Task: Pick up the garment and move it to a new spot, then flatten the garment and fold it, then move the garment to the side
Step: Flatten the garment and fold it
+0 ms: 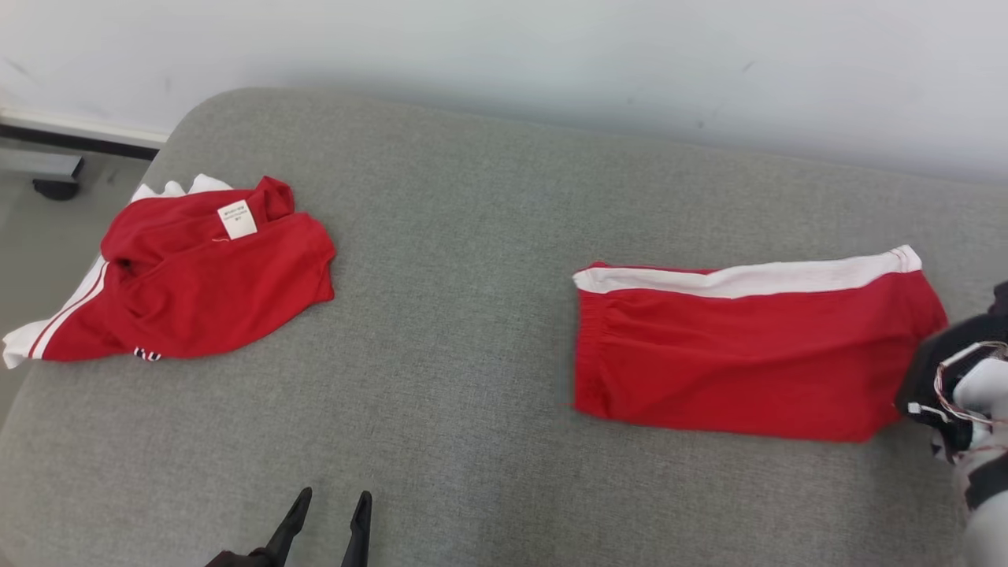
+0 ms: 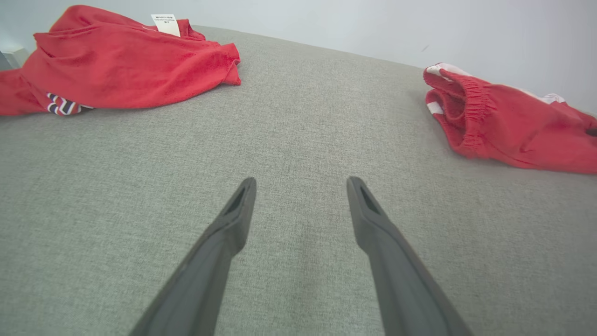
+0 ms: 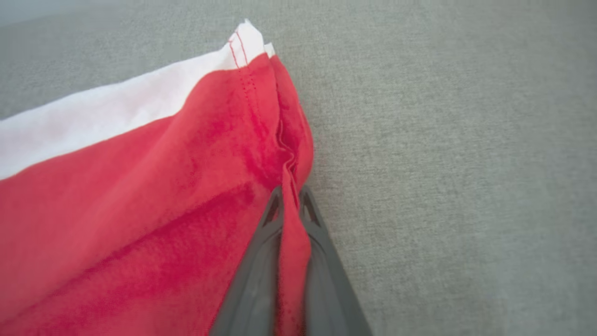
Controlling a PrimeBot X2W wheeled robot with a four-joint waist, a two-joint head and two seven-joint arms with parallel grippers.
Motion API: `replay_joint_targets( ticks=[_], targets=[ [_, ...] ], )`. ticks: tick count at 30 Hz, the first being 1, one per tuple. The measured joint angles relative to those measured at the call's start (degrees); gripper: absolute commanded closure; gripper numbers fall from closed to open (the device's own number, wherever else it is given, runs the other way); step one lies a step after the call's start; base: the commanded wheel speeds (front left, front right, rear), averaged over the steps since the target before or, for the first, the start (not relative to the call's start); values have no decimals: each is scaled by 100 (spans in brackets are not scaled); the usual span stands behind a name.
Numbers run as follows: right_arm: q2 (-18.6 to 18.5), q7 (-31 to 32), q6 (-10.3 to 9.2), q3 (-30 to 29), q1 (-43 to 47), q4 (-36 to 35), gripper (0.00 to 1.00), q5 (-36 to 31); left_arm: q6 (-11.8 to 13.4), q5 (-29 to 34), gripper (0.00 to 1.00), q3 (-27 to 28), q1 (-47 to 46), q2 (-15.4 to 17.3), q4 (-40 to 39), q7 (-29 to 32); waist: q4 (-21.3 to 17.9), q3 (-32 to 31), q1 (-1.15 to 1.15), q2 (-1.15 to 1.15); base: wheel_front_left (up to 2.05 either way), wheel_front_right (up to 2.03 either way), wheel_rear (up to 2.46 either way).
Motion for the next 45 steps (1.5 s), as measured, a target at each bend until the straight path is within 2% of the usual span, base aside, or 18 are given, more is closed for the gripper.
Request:
replay_joint_targets(
  ticks=[9, 14, 19, 24, 31, 42, 43, 44, 45],
  targets=[
    [-327, -282, 0, -495, 705, -702, 100, -481, -19, -115, 0, -64, 101, -57, 42, 7, -250, -348, 0, 0, 0, 0, 0],
    [-78, -281, 0, -527, 812, -1099, 100, -653, -18, -133, 0, -104, 102, -99, 94, 22, -332, -553, 0, 0, 0, 0, 0],
    [456, -174, 0, 47, 834, -1506, 100, -517, -8, -172, 0, -124, 117, -103, 132, 49, -380, -736, 0, 0, 0, 0, 0],
    [828, 132, 0, 744, 901, -1897, 100, -194, -14, -197, 0, -182, 185, -142, 147, 51, -369, -842, 0, 0, 0, 0, 0],
    [1079, 491, 0, 1618, 917, -2107, 100, 275, -58, -198, 0, -256, 155, -188, 208, 100, -124, -827, 0, 0, 0, 0, 0],
    [1269, 711, 0, 2471, 1172, -2107, 100, 756, -38, -248, 0, -244, 147, -180, 254, 100, 254, -816, 0, 0, 0, 0, 0],
    [1266, 724, 0, 2486, 1182, -2113, 74, 769, -26, -253, 0, -243, 151, -181, 253, 99, 254, -823, 0, 0, 0, 0, 0],
    [1265, 727, 0, 2471, 1199, -2128, 0, 793, -25, -258, 0, -241, 156, -180, 252, 99, 247, -828, 0, 0, 0, 0, 0],
    [1265, 709, 0, 2442, 1215, -2146, 0, 848, -25, -258, 0, -241, 158, -180, 250, 96, 236, -831, 0, 0, 0, 0, 0]
  ],
)
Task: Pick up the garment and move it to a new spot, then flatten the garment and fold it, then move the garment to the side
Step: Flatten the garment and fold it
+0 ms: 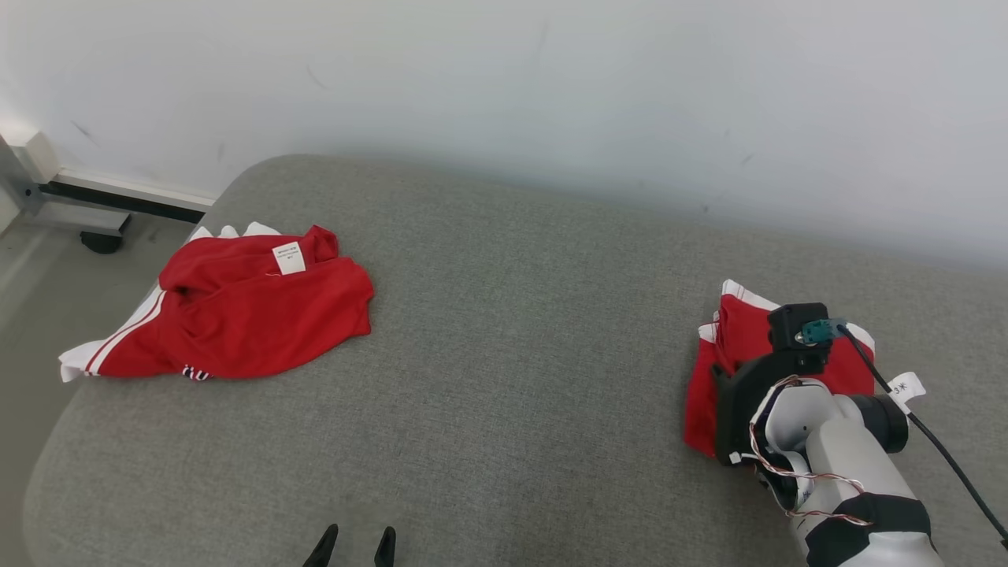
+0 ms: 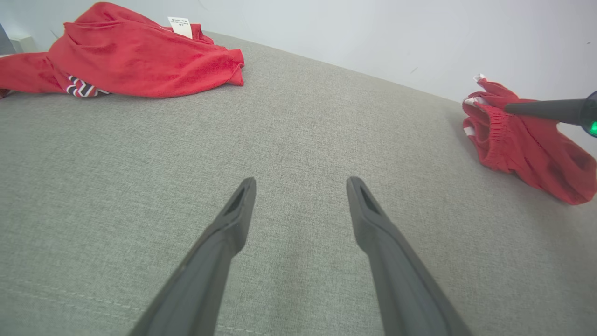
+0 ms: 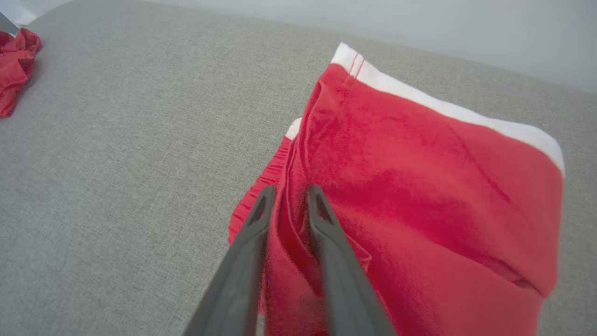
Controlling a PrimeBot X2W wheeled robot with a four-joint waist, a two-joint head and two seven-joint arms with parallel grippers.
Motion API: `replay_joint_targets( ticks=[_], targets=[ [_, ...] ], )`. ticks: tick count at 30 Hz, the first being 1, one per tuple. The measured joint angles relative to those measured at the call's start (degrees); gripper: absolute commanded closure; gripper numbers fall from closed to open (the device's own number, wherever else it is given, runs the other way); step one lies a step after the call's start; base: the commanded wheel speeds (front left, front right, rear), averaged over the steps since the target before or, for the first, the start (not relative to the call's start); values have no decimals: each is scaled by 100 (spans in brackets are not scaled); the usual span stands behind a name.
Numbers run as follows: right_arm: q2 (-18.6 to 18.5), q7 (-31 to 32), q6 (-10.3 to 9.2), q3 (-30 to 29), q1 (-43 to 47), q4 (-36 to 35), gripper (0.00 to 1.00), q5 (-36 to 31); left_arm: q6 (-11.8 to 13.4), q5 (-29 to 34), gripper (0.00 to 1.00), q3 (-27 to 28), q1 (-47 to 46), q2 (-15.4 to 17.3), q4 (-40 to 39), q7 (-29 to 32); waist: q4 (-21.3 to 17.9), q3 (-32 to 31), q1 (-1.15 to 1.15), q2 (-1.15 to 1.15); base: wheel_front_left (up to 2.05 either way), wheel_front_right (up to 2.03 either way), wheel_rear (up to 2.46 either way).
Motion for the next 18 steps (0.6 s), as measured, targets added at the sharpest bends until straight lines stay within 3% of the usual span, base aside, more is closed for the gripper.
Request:
replay_joint_targets(
  ticks=[8, 11, 14, 15, 16, 17, 18],
  targets=[
    [-2, -133, 0, -138, 24, -704, 0, 751, 34, -18, 0, 20, 39, 1, -3, -40, -156, -42, 0, 0, 0, 0, 0],
    [-209, -182, 0, -348, 90, -1118, 0, 814, 34, -25, 0, 26, 42, 1, -4, -47, -245, -61, 0, 0, 0, 0, 0],
    [-531, -174, 0, -582, 399, -1273, 0, 456, 24, -27, 0, 13, 41, -8, 0, -53, -319, -69, 0, 0, 0, 0, 0],
    [-604, -167, -1, -623, 520, -1260, 17, 283, 23, -29, 0, 5, 40, -14, 2, -54, -335, -67, 0, 0, 0, 0, 0],
    [-622, -178, -1, -656, 609, -1225, 85, 186, 14, -30, 0, 3, 36, -21, 5, -54, -345, -58, 0, 0, 0, 0, 0],
    [-619, -236, -1, -632, 669, -1178, 100, 110, 7, -30, 0, 1, 32, -33, 10, -55, -350, -44, 0, 0, 0, 0, 0],
    [-579, -291, -1, -617, 689, -1123, 100, 34, 1, -30, 0, -5, 25, -43, 18, -55, -354, -30, 0, 0, 0, 0, 0]
  ],
)
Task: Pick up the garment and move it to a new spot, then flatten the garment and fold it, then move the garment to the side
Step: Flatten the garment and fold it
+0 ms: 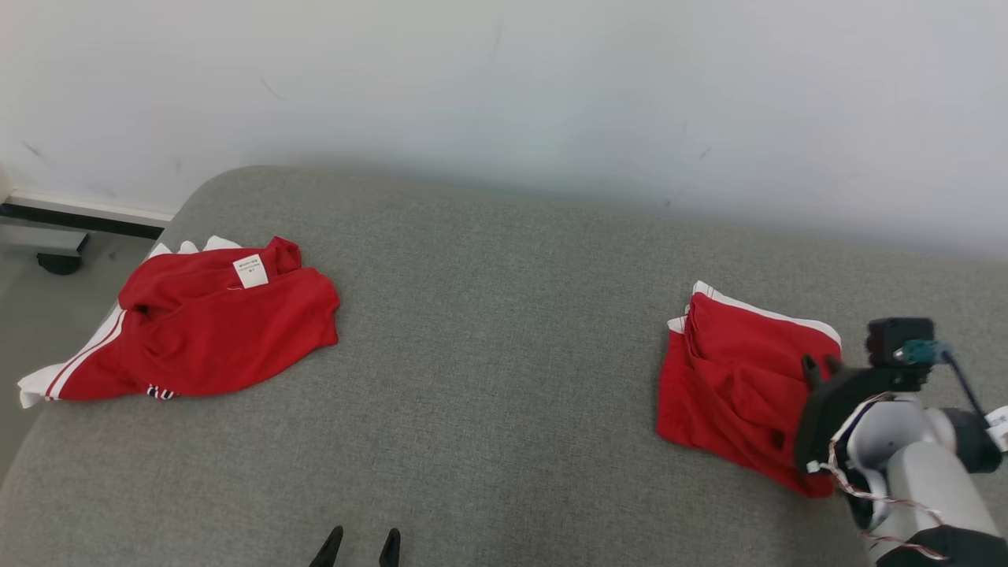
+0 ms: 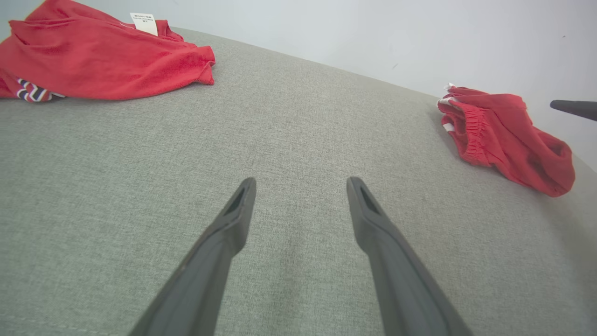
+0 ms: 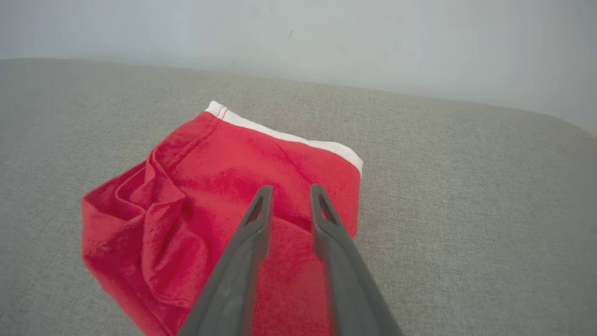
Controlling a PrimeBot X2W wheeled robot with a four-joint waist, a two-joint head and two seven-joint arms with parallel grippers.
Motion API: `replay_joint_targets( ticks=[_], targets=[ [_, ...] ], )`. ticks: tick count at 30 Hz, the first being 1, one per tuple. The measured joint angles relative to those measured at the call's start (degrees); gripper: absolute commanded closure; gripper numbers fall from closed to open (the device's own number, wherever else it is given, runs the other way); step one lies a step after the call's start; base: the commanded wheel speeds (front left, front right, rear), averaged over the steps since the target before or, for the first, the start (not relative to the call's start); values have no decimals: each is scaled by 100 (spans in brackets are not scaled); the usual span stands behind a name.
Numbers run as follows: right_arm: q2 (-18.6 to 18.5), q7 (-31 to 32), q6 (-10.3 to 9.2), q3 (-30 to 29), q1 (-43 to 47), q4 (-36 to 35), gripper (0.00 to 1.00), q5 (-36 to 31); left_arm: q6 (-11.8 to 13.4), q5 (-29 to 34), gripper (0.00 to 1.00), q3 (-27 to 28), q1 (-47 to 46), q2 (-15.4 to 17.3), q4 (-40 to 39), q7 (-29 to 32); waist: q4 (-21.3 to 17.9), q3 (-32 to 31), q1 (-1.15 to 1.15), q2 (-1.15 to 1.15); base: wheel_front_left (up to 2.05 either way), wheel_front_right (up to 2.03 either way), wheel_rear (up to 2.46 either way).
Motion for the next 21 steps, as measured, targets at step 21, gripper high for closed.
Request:
replay_joint_targets(
  ticks=[21],
  targets=[
    [725, -1004, 0, 1790, -385, 2161, 100, -296, -49, -58, 0, -40, -3, 41, 157, 0, 446, -89, 0, 0, 0, 0, 0]
  ],
)
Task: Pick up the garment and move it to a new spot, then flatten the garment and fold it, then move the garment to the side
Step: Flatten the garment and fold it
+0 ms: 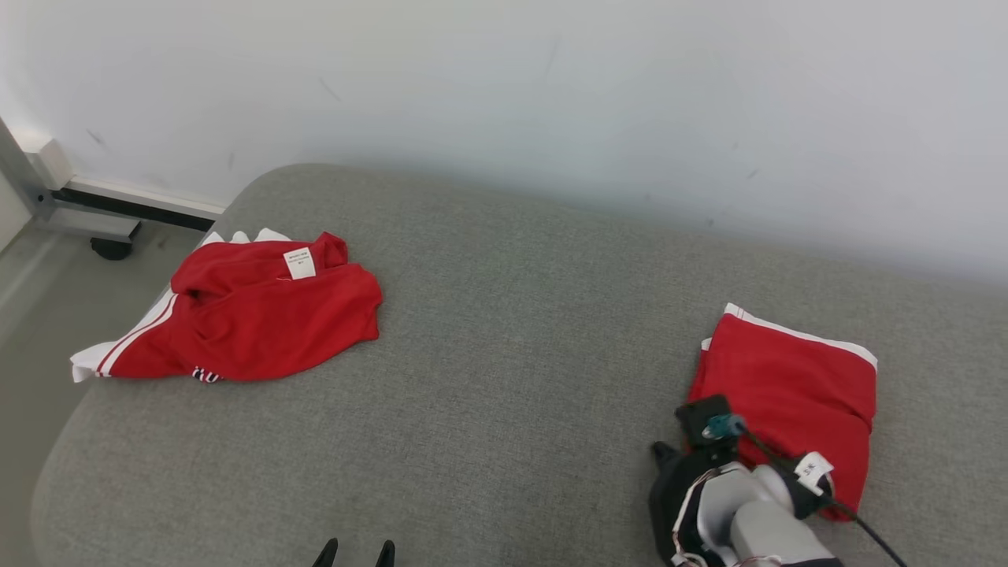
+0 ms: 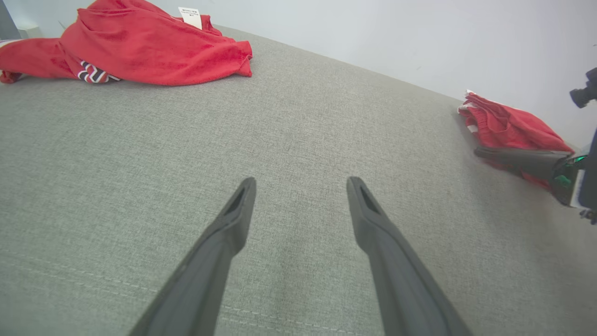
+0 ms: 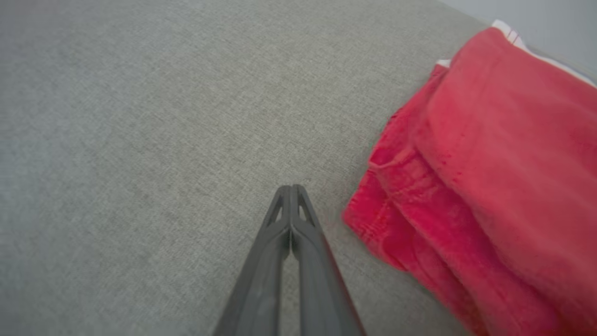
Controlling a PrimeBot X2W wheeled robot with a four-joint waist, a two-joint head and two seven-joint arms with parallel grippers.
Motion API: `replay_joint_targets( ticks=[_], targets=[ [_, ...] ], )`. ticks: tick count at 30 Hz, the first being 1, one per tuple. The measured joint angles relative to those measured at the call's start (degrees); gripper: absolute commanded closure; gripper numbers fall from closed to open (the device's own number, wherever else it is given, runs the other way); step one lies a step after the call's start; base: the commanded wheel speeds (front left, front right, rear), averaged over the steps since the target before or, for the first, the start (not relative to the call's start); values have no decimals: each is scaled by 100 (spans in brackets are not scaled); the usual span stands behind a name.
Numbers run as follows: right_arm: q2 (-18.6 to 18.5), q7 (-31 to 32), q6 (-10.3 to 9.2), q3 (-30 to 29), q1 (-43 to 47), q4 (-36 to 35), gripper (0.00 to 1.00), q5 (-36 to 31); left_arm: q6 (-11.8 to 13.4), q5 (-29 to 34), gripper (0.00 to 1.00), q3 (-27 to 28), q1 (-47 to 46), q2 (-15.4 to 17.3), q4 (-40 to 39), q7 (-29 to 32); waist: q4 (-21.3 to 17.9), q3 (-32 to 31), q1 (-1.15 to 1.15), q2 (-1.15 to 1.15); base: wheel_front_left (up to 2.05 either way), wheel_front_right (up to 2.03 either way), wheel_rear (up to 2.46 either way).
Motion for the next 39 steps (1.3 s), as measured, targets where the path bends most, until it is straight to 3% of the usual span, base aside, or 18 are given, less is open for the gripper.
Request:
replay_joint_targets(
  ticks=[5, 6, 7, 11, 20, 25, 30, 39],
  targets=[
    [25, -119, 1, 682, 95, -98, 97, 516, 24, -23, 0, -8, 34, -9, -48, -18, -125, -54, 0, 0, 0, 0, 0],
    [25, -191, 0, 755, 96, -204, 57, 645, 34, -23, 0, -7, 35, -10, -52, -19, -154, -71, 0, 0, 0, 0, 0],
    [24, -364, 0, 806, 101, -479, 0, 831, 57, -23, 0, 15, 36, -12, -54, -42, -216, -111, 0, 0, 0, 0, 0],
    [-75, -734, 0, 541, 404, -1140, 0, 1095, 124, -18, 0, 147, 45, -49, -62, -102, -376, -202, 0, 0, 0, 0, 0],
    [-65, -1152, 0, -739, 1801, -3038, 0, 1248, 146, 445, 0, 858, 136, -266, -191, -179, -885, -413, 0, 0, 0, 0, 0],
    [5, -1176, 0, -1201, 2460, -3950, 0, 1247, -141, 864, 0, 1473, 372, -516, -439, -192, -1208, -500, -1, 0, 0, 0, 0],
    [24, -1176, 0, -1382, 2921, -4267, 0, 1229, -457, 1214, 0, 2090, 520, -764, -402, -192, -1508, -578, 0, 0, 0, 0, 0],
    [19, -1248, 0, -1311, 3177, -4088, 0, 1081, -809, 1918, 0, 2784, 842, -884, 45, -192, -1939, -692, 0, 0, 0, 0, 0]
  ],
)
